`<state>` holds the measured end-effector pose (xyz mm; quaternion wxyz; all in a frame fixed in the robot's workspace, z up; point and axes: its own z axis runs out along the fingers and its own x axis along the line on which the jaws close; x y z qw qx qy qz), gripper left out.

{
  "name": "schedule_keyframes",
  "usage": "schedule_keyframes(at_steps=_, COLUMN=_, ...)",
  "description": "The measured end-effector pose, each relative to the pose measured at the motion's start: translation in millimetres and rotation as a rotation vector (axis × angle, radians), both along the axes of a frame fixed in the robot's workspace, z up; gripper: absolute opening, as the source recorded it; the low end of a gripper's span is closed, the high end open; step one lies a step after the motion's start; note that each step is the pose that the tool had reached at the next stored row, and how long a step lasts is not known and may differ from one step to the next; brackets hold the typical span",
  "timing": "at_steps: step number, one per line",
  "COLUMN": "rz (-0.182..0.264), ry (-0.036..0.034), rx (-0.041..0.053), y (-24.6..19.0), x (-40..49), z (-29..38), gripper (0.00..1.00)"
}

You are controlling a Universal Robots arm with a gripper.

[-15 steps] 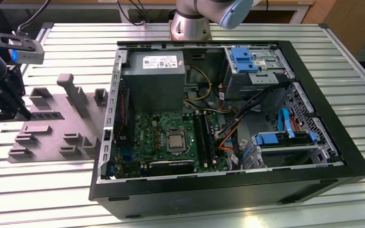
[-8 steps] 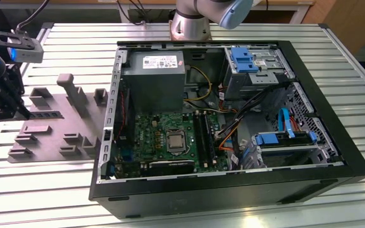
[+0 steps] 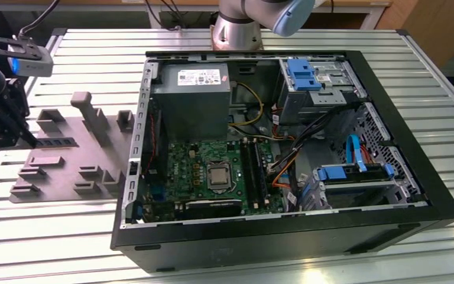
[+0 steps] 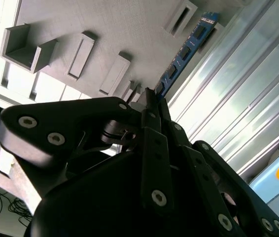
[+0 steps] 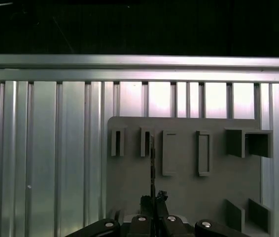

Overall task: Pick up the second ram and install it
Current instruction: 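Pick up the second ram and move it above second insertion slot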

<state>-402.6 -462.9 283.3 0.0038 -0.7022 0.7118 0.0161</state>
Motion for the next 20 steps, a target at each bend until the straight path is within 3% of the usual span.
schedule_keyframes(at_steps=20, rz=0.0, ry=-0.0001, rx=0.0, y=0.0, x=0.0, z=9.8, gripper=0.14)
